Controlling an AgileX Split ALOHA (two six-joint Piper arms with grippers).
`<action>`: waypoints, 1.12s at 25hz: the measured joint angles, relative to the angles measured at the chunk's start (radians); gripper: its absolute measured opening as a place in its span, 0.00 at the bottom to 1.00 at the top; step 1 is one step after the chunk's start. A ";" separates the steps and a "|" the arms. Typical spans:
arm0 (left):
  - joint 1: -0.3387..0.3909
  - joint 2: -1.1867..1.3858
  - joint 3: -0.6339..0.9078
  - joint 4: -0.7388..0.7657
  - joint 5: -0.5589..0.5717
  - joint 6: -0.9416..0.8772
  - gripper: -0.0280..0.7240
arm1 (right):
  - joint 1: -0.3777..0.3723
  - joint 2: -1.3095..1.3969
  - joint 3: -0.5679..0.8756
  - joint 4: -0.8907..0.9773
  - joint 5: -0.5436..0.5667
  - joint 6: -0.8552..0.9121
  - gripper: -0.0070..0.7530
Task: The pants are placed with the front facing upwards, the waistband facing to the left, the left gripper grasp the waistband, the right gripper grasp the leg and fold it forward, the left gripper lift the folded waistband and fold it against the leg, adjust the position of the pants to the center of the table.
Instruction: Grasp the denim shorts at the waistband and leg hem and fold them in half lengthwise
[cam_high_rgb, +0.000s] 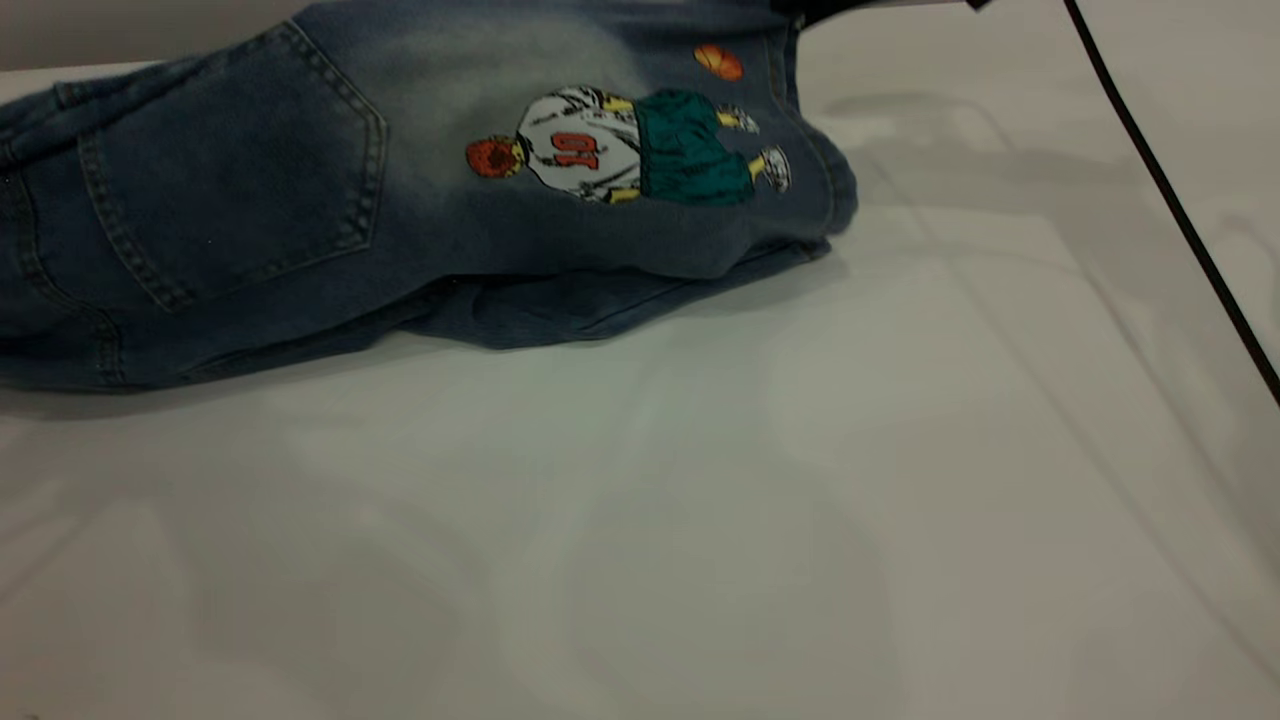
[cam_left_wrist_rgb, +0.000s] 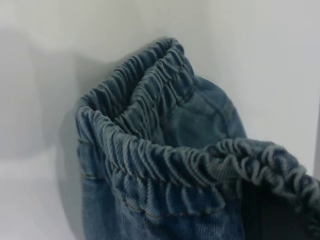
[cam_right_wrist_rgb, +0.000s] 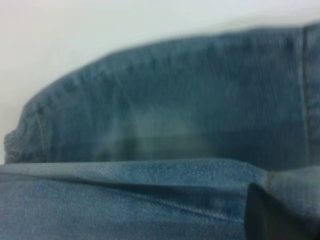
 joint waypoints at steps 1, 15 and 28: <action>0.000 0.001 -0.010 0.000 0.000 0.000 0.18 | 0.000 0.000 -0.014 -0.004 0.000 0.003 0.04; 0.000 0.149 -0.149 0.002 0.018 0.001 0.18 | 0.001 0.006 -0.035 -0.070 -0.119 0.074 0.04; 0.001 0.227 -0.178 0.001 -0.015 0.096 0.18 | 0.000 0.140 -0.171 -0.102 -0.046 0.107 0.04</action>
